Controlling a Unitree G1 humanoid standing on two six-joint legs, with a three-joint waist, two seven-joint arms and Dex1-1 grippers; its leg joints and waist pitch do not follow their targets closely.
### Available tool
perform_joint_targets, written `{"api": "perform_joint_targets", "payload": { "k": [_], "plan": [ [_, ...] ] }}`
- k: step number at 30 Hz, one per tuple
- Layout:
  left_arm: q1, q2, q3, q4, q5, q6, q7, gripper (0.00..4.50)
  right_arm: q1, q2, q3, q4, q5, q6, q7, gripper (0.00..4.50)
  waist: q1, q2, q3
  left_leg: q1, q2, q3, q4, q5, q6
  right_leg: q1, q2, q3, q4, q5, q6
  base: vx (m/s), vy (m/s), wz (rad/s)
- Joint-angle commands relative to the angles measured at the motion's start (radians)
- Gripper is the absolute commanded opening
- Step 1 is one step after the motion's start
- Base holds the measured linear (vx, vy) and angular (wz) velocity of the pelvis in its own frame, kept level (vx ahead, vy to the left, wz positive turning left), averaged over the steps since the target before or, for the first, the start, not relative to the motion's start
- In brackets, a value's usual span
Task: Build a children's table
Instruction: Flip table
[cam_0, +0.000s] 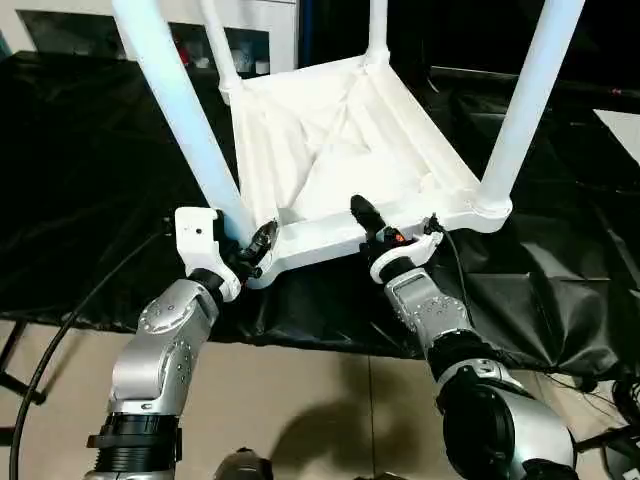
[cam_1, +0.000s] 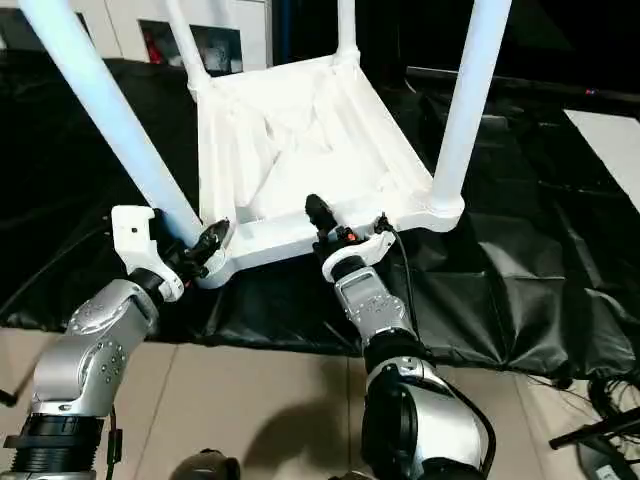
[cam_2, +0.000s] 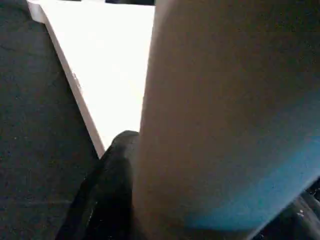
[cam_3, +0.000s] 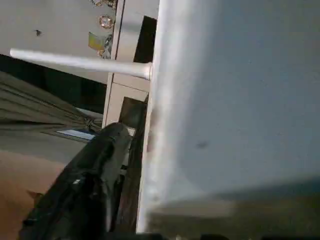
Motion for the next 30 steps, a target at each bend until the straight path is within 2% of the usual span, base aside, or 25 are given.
{"api": "perform_joint_targets", "payload": {
  "k": [1, 3, 5, 9, 11, 15, 16, 17, 19, 23, 26, 29, 30],
  "plan": [
    [0.02, -0.003, -0.004, 0.018, -0.005, 0.001, -0.021, 2.24, -0.069, -0.015, -0.011, -0.04, 0.016, -0.014, 0.031, 2.93, 0.003, -0.004, -0.091, 0.033, 0.091, -0.036, -0.071, 0.01, 0.068, 0.057, -0.107, 0.066, -0.053, 0.072, -0.247, 0.0, 0.0, 0.0],
    [0.02, 0.001, -0.002, 0.023, 0.0, -0.005, -0.021, 2.23, -0.073, -0.016, -0.011, -0.038, 0.01, -0.021, 0.039, 2.71, 0.004, -0.006, -0.092, 0.032, 0.089, -0.035, -0.069, 0.019, 0.071, 0.058, -0.108, 0.066, -0.051, 0.086, -0.247, 0.0, 0.0, 0.0],
    [0.022, 0.008, -0.003, 0.026, -0.013, 0.001, -0.046, 2.78, -0.074, -0.017, -0.01, -0.04, 0.003, -0.028, 0.038, 2.54, 0.004, -0.007, -0.092, 0.032, 0.089, -0.035, -0.068, 0.03, 0.077, 0.058, -0.108, 0.066, -0.049, 0.098, -0.248, 0.0, 0.0, 0.0],
    [0.048, 0.045, -0.025, -0.002, -0.025, 0.015, -0.113, 3.0, -0.079, -0.022, 0.002, -0.061, -0.025, -0.06, 0.029, 2.28, 0.003, -0.007, -0.092, 0.032, 0.089, -0.036, -0.067, 0.04, 0.082, 0.056, -0.107, 0.064, -0.047, 0.096, -0.25, 0.0, 0.0, 0.0],
    [0.071, 0.074, -0.027, -0.008, -0.035, 0.017, -0.158, 3.28, -0.085, -0.029, 0.007, -0.067, -0.047, -0.091, -0.008, 2.12, 0.002, -0.007, -0.092, 0.033, 0.088, -0.034, -0.067, 0.04, 0.083, 0.054, -0.105, 0.064, -0.046, 0.096, -0.252, 0.0, 0.0, 0.0],
    [0.092, 0.108, -0.026, -0.008, -0.037, 0.01, -0.199, 3.51, -0.094, -0.039, -0.005, -0.075, -0.053, -0.14, -0.046, 2.04, 0.001, -0.005, -0.089, 0.036, 0.089, -0.032, -0.072, 0.002, 0.062, 0.053, -0.104, 0.065, -0.051, 0.05, -0.244, 0.0, 0.0, 0.0],
    [0.097, 0.114, -0.007, 0.0, -0.036, -0.009, -0.193, 3.74, -0.1, -0.049, -0.017, -0.08, -0.049, -0.159, -0.064, 2.02, 0.001, -0.004, -0.088, 0.037, 0.09, -0.033, -0.073, -0.008, 0.056, 0.053, -0.105, 0.066, -0.053, 0.041, -0.242, 0.0, 0.0, 0.0],
    [0.099, 0.116, 0.014, 0.009, -0.033, -0.027, -0.184, 3.74, -0.103, -0.057, -0.02, -0.086, -0.054, -0.177, -0.076, 2.02, 0.001, 0.001, -0.087, 0.038, 0.09, -0.033, -0.075, -0.024, 0.047, 0.051, -0.103, 0.066, -0.056, 0.028, -0.237, 0.0, 0.0, 0.0],
    [0.101, 0.125, 0.057, 0.031, -0.013, -0.097, -0.162, 3.82, -0.107, -0.075, -0.019, -0.103, -0.077, -0.212, -0.097, 2.01, 0.003, 0.002, -0.086, 0.042, 0.091, -0.031, -0.077, -0.053, 0.031, 0.048, -0.103, 0.067, -0.059, 0.014, -0.233, 0.0, 0.0, 0.0],
    [0.094, 0.135, 0.152, 0.042, -0.014, -0.221, -0.117, 4.15, -0.1, -0.115, 0.008, -0.145, -0.142, -0.262, -0.13, 2.01, 0.01, 0.006, -0.087, 0.049, 0.093, -0.031, -0.08, -0.087, 0.002, 0.046, -0.1, 0.066, -0.061, 0.01, -0.21, 0.0, 0.0, 0.0],
    [0.074, 0.157, 0.234, 0.055, -0.005, -0.305, -0.048, 4.26, -0.08, -0.146, 0.056, -0.186, -0.218, -0.299, -0.152, 2.0, 0.013, 0.004, -0.088, 0.043, 0.092, -0.031, -0.081, -0.085, -0.006, 0.05, -0.099, 0.065, -0.057, 0.026, -0.2, 0.0, 0.0, 0.0],
    [0.049, 0.181, 0.301, 0.083, -0.003, -0.35, 0.011, 4.46, -0.061, -0.161, 0.082, -0.228, -0.251, -0.302, -0.17, 2.0, 0.016, 0.003, -0.089, 0.043, 0.09, -0.031, -0.079, -0.077, -0.004, 0.05, -0.1, 0.066, -0.055, 0.037, -0.187, 0.0, 0.0, 0.0],
    [0.043, 0.193, 0.313, 0.088, 0.002, -0.37, 0.016, 4.46, -0.053, -0.166, 0.094, -0.24, -0.268, -0.303, -0.179, 2.0, 0.017, 0.001, -0.09, 0.039, 0.089, -0.033, -0.079, -0.065, -0.001, 0.054, -0.1, 0.066, -0.053, 0.044, -0.186, 0.0, 0.0, 0.0]
  ]
}}
